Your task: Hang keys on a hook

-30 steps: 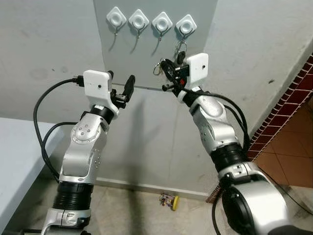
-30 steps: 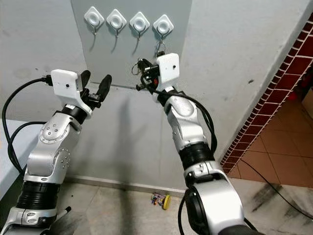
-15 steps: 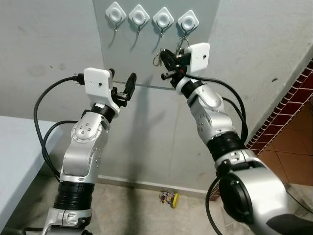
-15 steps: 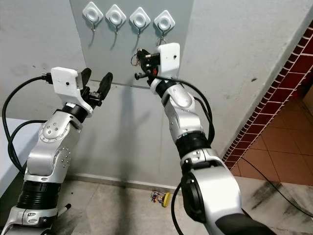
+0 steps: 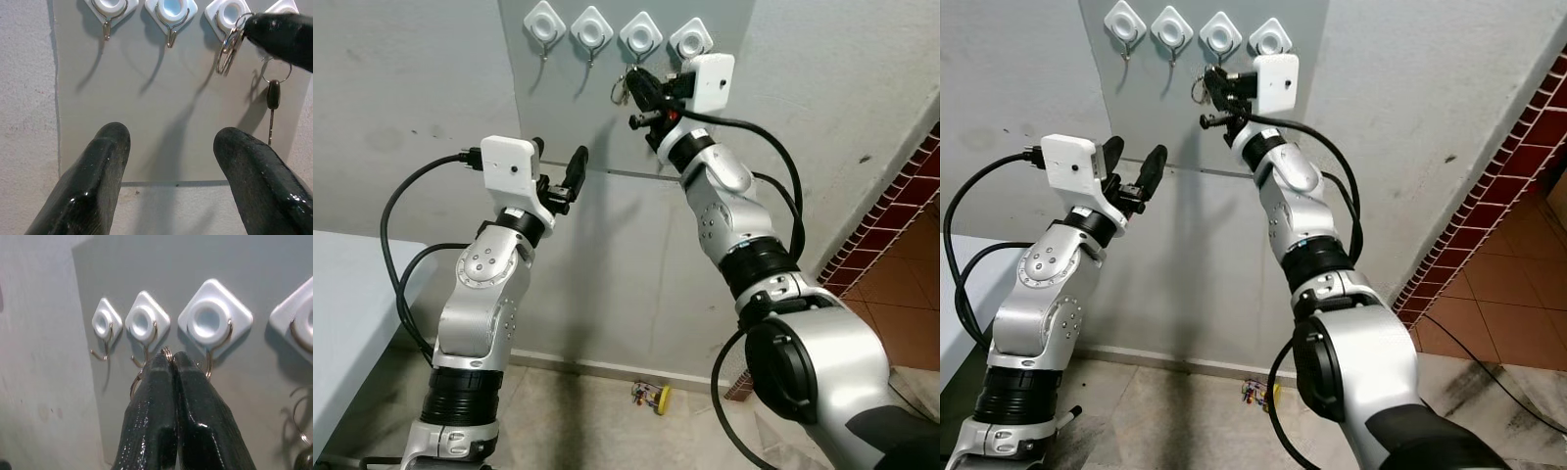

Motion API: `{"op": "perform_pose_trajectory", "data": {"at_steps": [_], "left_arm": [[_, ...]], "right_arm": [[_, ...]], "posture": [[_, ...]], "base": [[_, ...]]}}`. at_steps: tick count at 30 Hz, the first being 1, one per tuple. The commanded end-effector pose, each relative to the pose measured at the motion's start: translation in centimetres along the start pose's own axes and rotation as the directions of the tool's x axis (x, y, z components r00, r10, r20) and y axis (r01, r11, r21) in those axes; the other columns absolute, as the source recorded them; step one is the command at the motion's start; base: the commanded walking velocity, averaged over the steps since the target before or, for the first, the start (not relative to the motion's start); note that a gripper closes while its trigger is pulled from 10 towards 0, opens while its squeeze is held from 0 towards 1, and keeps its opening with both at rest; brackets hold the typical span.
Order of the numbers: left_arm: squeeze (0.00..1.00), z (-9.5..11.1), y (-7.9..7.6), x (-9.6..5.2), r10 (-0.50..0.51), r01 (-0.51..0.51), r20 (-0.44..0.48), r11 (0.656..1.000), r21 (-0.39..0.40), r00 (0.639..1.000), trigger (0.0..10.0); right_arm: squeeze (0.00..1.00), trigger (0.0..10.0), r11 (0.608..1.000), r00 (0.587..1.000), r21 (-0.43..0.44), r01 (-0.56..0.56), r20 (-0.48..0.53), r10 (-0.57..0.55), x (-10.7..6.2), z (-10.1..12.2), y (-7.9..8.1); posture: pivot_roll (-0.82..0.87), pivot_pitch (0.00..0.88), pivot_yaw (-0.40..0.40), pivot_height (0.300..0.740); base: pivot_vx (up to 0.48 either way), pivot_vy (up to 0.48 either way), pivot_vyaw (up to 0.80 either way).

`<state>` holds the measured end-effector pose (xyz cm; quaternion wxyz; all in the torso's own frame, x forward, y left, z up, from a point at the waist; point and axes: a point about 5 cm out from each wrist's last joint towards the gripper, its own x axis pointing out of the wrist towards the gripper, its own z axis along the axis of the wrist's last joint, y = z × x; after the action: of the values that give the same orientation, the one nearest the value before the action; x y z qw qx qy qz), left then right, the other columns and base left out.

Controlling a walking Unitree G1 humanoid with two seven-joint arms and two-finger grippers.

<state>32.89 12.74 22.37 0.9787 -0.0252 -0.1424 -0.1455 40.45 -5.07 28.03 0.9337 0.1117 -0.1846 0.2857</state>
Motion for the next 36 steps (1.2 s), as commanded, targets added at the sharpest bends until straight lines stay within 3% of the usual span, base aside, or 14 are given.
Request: {"op": "perform_pose_trajectory", "data": {"at_steps": [1, 14, 19, 22, 25, 27, 31, 36], "left_arm": [[0.00, 0.2, -0.4, 0.0, -0.007, 0.007, 0.002, 1.000, 0.002, 1.000, 10.0], [0.00, 0.3, -0.3, 0.0, -0.001, 0.001, 0.003, 1.000, 0.000, 1.000, 10.0], [0.00, 0.3, -0.3, 0.0, -0.001, 0.001, 0.003, 1.000, -0.001, 1.000, 10.0], [0.00, 0.4, -0.2, 0.1, 0.003, -0.003, 0.006, 1.000, 0.001, 1.000, 10.0], [0.00, 0.4, -0.3, 0.1, 0.003, -0.003, 0.007, 1.000, 0.002, 1.000, 10.0], [0.00, 0.5, -0.3, 0.1, 0.003, -0.003, 0.007, 1.000, 0.003, 1.000, 10.0], [0.00, 0.5, -0.2, 0.1, 0.007, -0.007, 0.006, 1.000, 0.004, 1.000, 10.0], [0.00, 0.5, -0.2, 0.2, 0.010, -0.010, 0.009, 1.000, 0.006, 1.000, 10.0]], "right_arm": [[0.00, 10.0, 1.000, 1.000, 0.020, 0.003, 0.027, -0.003, 0.5, 0.9, 0.1], [0.00, 10.0, 0.968, 0.996, 0.237, 0.086, -0.004, -0.088, 0.8, 0.6, -0.6], [0.00, 10.0, 0.962, 0.996, 0.257, 0.093, -0.009, -0.094, 0.8, 0.6, -0.6], [0.00, 10.0, 0.928, 0.985, 0.337, 0.158, -0.117, -0.125, 0.5, -0.8, -0.9], [0.00, 10.0, 0.928, 0.984, 0.335, 0.164, -0.121, -0.130, 0.4, -0.9, -1.0], [0.00, 10.0, 0.942, 0.996, 0.324, 0.087, -0.061, -0.071, 0.5, -0.5, -0.6], [0.00, 10.0, 0.946, 0.995, 0.310, 0.092, -0.062, -0.077, 0.5, -0.4, -0.6], [0.00, 10.0, 0.948, 1.000, 0.316, 0.021, -0.003, -0.021, 0.9, 0.4, 0.0]], "posture": [[-0.05, 0.025, -0.040, 0.740], [-0.05, 0.030, -0.043, 0.740], [-0.05, 0.030, -0.043, 0.740], [-0.05, 0.036, -0.040, 0.740], [-0.05, 0.039, -0.040, 0.740], [-0.05, 0.040, -0.040, 0.740], [-0.05, 0.040, -0.040, 0.740], [-0.05, 0.039, -0.041, 0.740]], "base": [[0.000, 0.000, 0.00], [0.000, 0.000, 0.00], [0.000, 0.000, 0.00], [0.000, 0.000, 0.00], [0.000, 0.000, 0.00], [0.000, 0.000, 0.00], [0.000, 0.000, 0.00], [0.000, 0.000, 0.00]]}}
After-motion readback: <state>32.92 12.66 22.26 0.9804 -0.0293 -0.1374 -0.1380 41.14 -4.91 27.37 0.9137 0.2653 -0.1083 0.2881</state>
